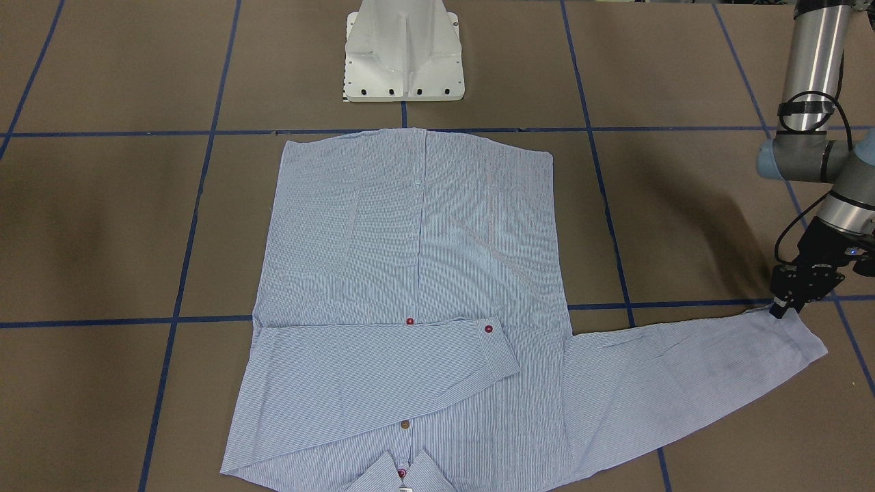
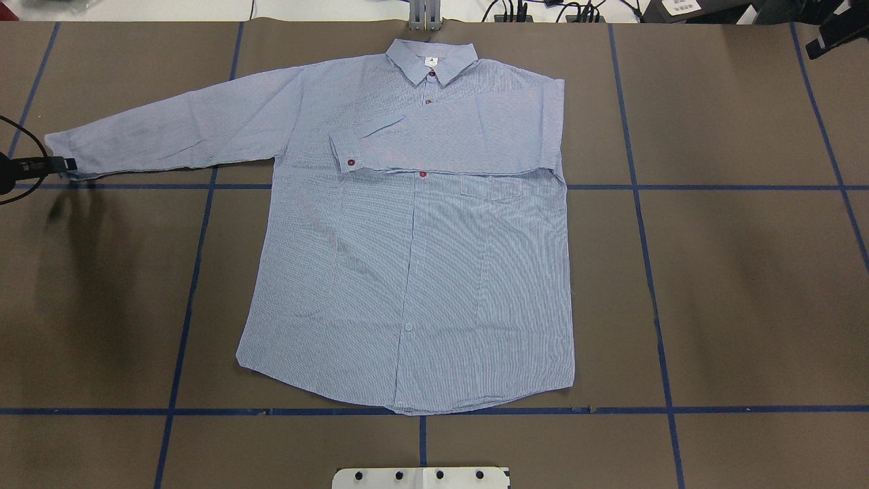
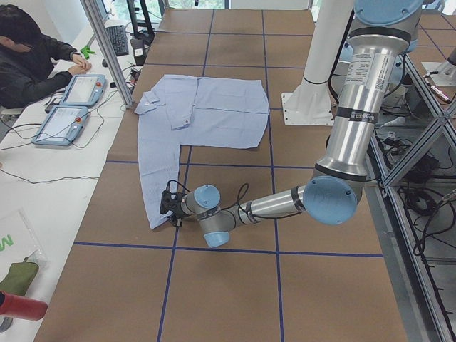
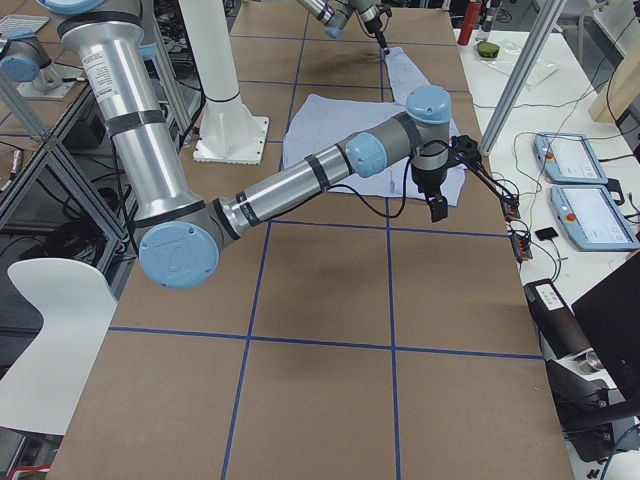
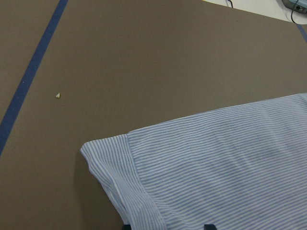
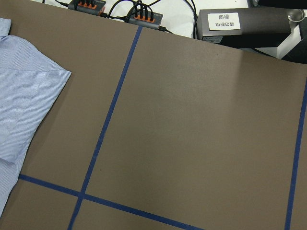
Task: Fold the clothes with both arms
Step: 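Lower the left gripper to the sleeve cuff nearest it and grasp, then carry the grasped sleeve across the shirt body over the first sleeve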
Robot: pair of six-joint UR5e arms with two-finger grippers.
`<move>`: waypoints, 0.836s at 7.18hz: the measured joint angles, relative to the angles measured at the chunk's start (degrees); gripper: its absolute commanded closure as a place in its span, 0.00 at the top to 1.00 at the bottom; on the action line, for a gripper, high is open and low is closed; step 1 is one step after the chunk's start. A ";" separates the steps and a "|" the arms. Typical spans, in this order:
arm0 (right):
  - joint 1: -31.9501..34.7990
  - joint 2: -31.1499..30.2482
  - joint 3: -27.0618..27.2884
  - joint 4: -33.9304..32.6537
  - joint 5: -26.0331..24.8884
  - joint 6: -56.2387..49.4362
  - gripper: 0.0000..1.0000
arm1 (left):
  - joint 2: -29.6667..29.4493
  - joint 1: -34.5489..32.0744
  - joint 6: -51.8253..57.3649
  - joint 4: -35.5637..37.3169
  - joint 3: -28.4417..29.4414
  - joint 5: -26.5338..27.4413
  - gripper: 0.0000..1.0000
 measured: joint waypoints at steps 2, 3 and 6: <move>0.00 -0.02 0.04 0.00 0.00 0.09 1.00 | 0.02 -0.34 -0.04 0.55 -2.73 -0.94 0.00; 0.00 -0.02 0.07 0.00 0.00 0.17 1.00 | 0.00 -0.56 -0.07 1.81 -6.03 -2.16 0.00; 0.00 -0.48 0.76 0.00 0.00 0.59 1.00 | -4.42 -0.31 3.58 3.92 -17.47 -3.24 0.00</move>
